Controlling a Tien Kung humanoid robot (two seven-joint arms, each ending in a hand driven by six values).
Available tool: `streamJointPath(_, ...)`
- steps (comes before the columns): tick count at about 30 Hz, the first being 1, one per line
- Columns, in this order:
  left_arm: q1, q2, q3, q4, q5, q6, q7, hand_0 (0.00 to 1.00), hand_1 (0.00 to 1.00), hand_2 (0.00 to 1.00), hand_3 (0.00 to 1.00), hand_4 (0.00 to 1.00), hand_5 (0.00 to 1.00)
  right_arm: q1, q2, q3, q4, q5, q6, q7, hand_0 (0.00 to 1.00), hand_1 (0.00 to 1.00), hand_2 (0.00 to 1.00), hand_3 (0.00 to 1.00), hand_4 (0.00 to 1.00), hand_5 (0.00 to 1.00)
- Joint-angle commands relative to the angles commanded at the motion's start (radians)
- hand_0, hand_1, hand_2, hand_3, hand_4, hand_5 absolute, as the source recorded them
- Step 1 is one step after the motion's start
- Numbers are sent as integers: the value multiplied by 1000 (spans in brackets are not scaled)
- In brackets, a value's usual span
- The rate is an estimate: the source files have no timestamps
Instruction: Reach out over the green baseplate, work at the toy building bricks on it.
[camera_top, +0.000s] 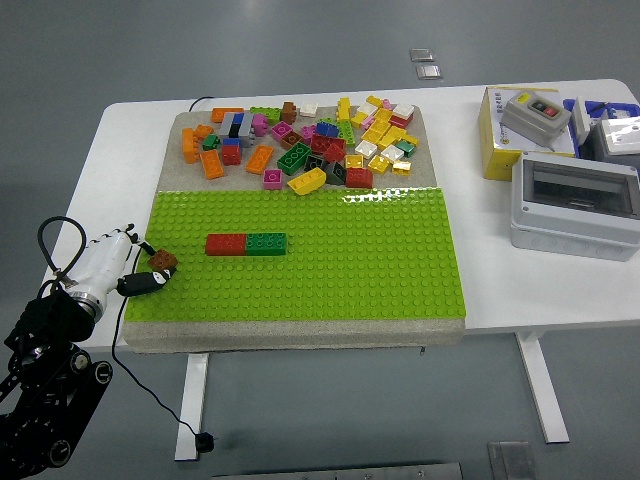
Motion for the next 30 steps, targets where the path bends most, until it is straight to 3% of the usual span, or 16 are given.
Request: streamJointPath(30,32,13,13,-36,0,19,0,998,995,998,563,777,402,-2,3,39,0,-34,2,-3,694,622,621,702,330,899)
